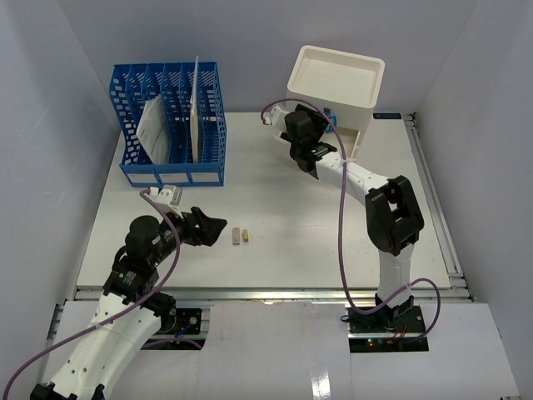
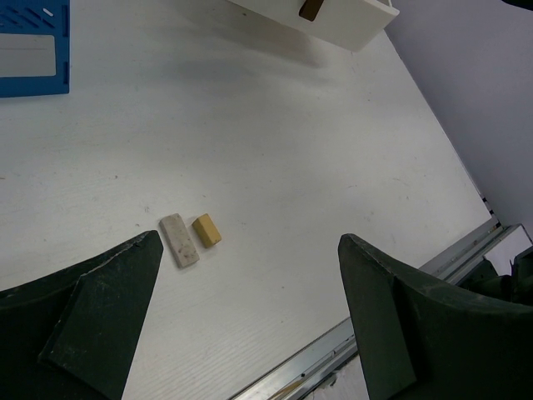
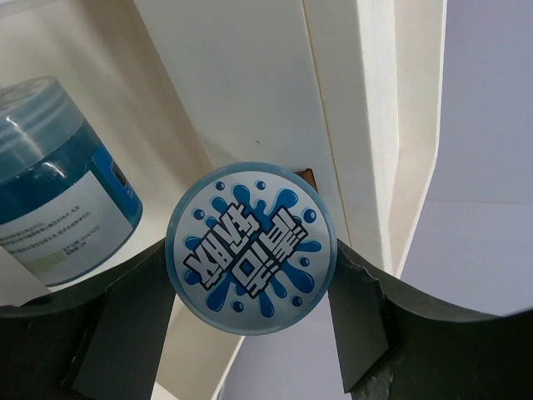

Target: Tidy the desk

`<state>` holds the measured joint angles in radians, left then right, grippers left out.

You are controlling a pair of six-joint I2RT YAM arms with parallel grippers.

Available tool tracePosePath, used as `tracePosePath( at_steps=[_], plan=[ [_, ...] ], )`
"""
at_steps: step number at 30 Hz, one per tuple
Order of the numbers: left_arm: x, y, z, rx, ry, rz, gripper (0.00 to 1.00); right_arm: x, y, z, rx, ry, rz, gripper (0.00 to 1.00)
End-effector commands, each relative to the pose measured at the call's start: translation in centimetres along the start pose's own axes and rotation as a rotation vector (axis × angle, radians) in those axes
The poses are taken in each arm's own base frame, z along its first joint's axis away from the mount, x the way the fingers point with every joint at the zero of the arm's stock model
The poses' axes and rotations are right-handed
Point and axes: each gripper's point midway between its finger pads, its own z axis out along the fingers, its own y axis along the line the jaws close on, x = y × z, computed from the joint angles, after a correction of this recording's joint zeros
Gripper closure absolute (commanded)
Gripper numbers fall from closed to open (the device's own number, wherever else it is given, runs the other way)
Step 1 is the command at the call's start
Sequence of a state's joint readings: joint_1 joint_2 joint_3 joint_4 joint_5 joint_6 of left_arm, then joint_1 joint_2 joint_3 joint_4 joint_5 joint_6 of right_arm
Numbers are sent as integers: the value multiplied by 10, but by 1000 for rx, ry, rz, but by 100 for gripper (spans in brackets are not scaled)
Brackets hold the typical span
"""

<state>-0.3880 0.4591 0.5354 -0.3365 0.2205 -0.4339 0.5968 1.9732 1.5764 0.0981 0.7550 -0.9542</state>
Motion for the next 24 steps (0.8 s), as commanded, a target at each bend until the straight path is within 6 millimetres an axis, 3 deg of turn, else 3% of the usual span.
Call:
tracePosePath(
  at_steps=[1, 11, 17, 24],
  plan=[
    [1, -1, 0, 10, -1, 7, 2, 16, -44, -7, 113, 88, -70, 71],
    [2, -1, 0, 14, 2, 5, 2, 48, -34, -3, 67, 178, -174, 62],
    [2, -2, 0, 17, 5, 4, 2, 63, -34, -6, 41, 215, -169, 61],
    [1, -3, -1, 22, 0, 5, 2, 79, -17, -14, -31, 256, -199, 62]
  ],
)
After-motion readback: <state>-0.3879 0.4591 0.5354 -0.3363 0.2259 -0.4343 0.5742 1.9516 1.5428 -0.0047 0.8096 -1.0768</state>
